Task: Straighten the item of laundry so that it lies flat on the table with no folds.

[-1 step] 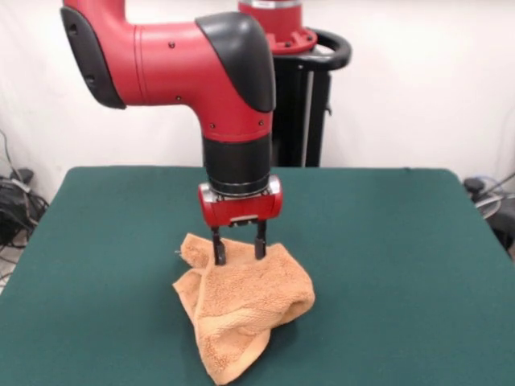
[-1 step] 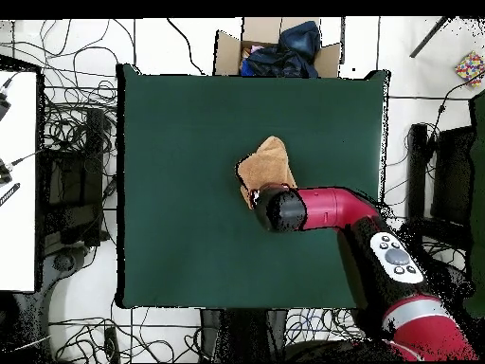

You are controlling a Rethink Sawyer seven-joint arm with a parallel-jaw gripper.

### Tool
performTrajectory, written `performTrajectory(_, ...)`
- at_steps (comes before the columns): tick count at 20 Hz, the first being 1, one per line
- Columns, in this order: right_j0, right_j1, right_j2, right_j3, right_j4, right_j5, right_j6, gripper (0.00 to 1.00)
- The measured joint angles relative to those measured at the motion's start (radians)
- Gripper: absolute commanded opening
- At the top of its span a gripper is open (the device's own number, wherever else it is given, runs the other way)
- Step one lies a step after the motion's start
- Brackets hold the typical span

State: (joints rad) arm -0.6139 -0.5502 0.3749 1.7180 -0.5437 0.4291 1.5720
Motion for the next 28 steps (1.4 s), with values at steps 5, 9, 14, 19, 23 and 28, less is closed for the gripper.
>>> performTrajectory(5,-0.002,0.005,0.000,-0.002,0.000,-0.008,0.000,1.00)
performTrajectory(9,-0.009,-0.002,0.000,-0.002,0.000,-0.008,0.000,1.00)
performTrajectory(14,0.008,-0.028,-0.006,0.015,0.000,-0.009,0.000,1.00)
performTrajectory(19,0.066,-0.083,-0.025,0.083,0.002,-0.046,0.001,1.00)
performTrajectory(23,0.132,-0.109,-0.039,0.143,0.020,-0.113,0.002,1.00)
performTrajectory(28,0.175,-0.115,-0.057,0.183,0.043,-0.158,0.004,1.00)
